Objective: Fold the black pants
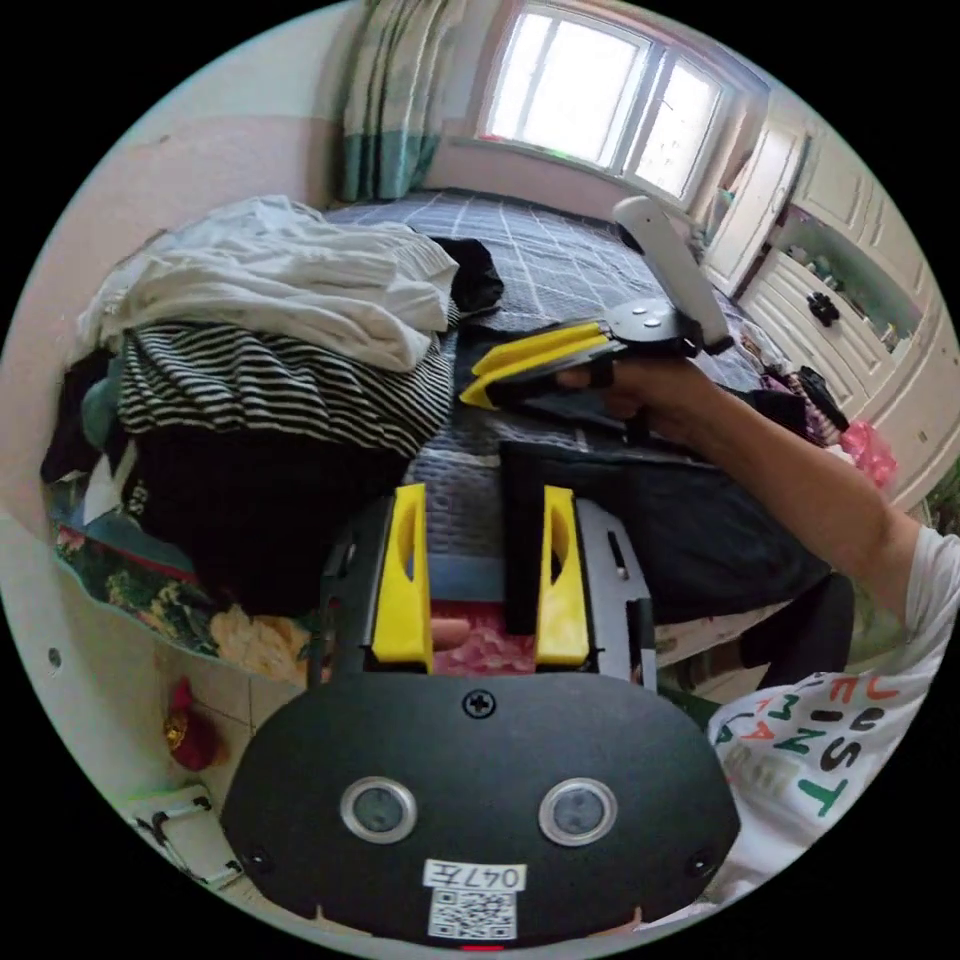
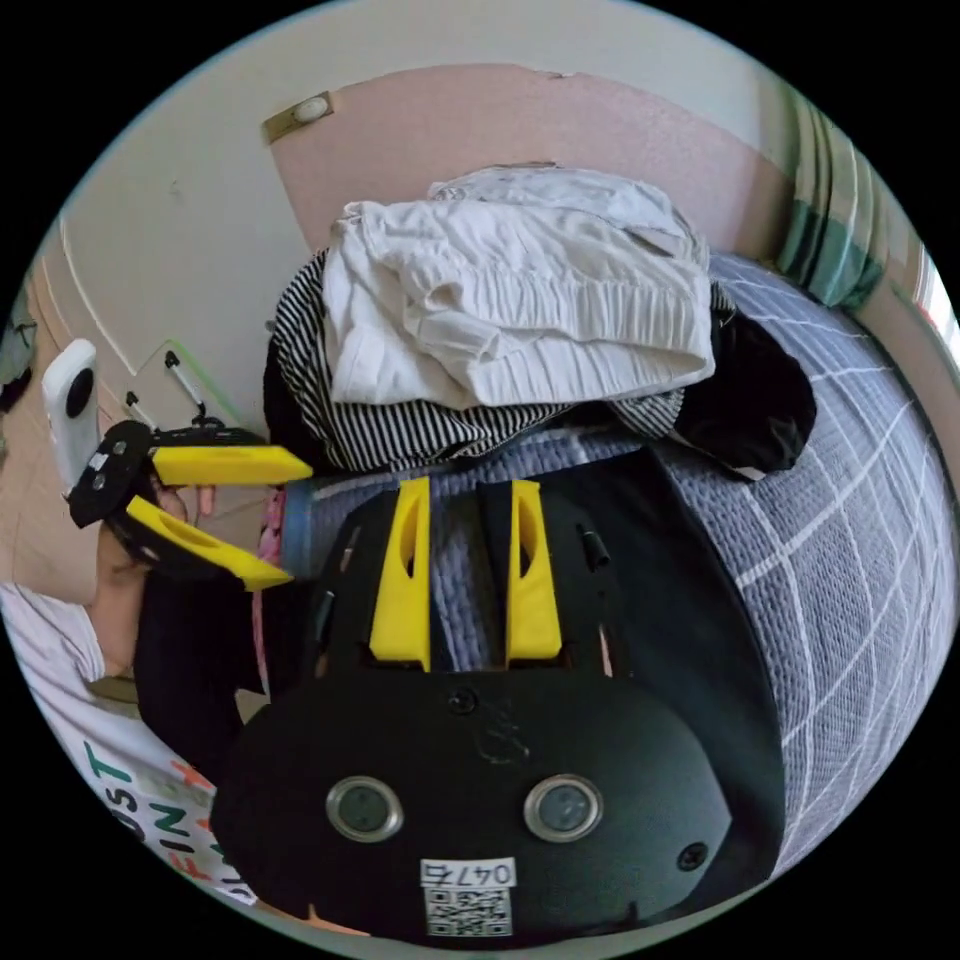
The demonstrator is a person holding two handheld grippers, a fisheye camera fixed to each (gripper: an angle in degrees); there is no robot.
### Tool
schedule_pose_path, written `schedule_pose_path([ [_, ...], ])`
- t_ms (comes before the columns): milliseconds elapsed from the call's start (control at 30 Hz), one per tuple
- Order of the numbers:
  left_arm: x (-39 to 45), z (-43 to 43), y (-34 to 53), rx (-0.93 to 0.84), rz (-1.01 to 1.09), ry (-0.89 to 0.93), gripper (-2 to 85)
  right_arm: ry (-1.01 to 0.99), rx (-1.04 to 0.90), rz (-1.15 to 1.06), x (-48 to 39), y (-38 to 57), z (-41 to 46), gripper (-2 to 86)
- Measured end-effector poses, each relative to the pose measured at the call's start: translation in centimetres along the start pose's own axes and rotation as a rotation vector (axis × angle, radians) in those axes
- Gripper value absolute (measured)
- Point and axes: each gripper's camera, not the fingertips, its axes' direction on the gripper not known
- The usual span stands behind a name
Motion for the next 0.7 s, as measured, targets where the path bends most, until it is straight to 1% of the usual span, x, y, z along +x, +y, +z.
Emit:
schedule_pose_path([
  [33, 0.2, -1.1, 0.3, 0.063, -0.013, -0.05, 15.7, 0.005, 0.031, -0.001, -0.2, 0.5, -1.0, 7.3],
  [67, 0.4, -1.7, 0.5, 0.102, -0.014, -0.059, 15.4, 0.015, 0.091, -0.004, -0.5, 1.7, -3.4, 6.9],
  [133, 1.6, -3.4, 1.1, 0.256, 0.02, -0.012, 13.1, 0.049, 0.195, -0.009, -1.3, 4.5, -8.1, 5.9],
  [200, 3.1, -3.8, 1.1, 0.315, 0.073, 0.061, 11.7, 0.134, 0.319, 0.006, -2.4, 10.4, -14.8, 4.3],
  [233, 4.4, -3.6, 0.8, 0.32, 0.111, 0.102, 11.2, 0.164, 0.334, 0.015, -2.6, 12.2, -16.3, 4.0],
  [267, 5.0, -3.4, 0.7, 0.317, 0.13, 0.12, 11.0, 0.24, 0.344, 0.046, -2.8, 16.1, -19.1, 3.3],
  [300, 6.4, -3.0, 0.4, 0.308, 0.166, 0.144, 10.4, 0.34, 0.329, 0.095, -2.8, 20.4, -21.7, 2.3],
  [333, 7.9, -2.6, 0.0, 0.297, 0.191, 0.15, 9.8, 0.402, 0.313, 0.124, -2.7, 22.6, -22.9, 1.8],
  [400, 10.0, -1.9, -0.4, 0.284, 0.228, 0.146, 8.7, 0.701, 0.199, 0.262, -1.3, 31.8, -27.3, 0.2],
  [433, 11.3, -1.3, -0.7, 0.266, 0.252, 0.142, 8.2, 0.764, 0.159, 0.3, -0.7, 34.0, -28.4, 0.0],
  [467, 12.0, -1.0, -0.9, 0.256, 0.262, 0.14, 7.8, 0.843, 0.081, 0.383, 0.9, 38.4, -30.6, -0.3],
  [500, 13.3, -0.3, -1.3, 0.238, 0.283, 0.139, 7.2, 0.861, 0.031, 0.465, 2.6, 42.4, -32.7, -0.5],
  [533, 14.6, 0.4, -1.6, 0.227, 0.301, 0.139, 6.4, 0.851, 0.017, 0.499, 3.5, 44.3, -33.7, -0.5],
  [567, 15.2, 0.8, -1.7, 0.224, 0.31, 0.139, 5.9, 0.802, 0.002, 0.549, 5.0, 47.4, -35.3, -0.6],
  [633, 18.0, 2.6, -2.1, 0.214, 0.358, 0.113, 4.8, 0.714, 0.014, 0.605, 6.9, 50.8, -36.8, -0.6],
  [700, 20.0, 4.0, -2.3, 0.206, 0.405, 0.057, 4.9, 0.642, 0.074, 0.601, 8.6, 52.9, -37.5, -0.6],
])
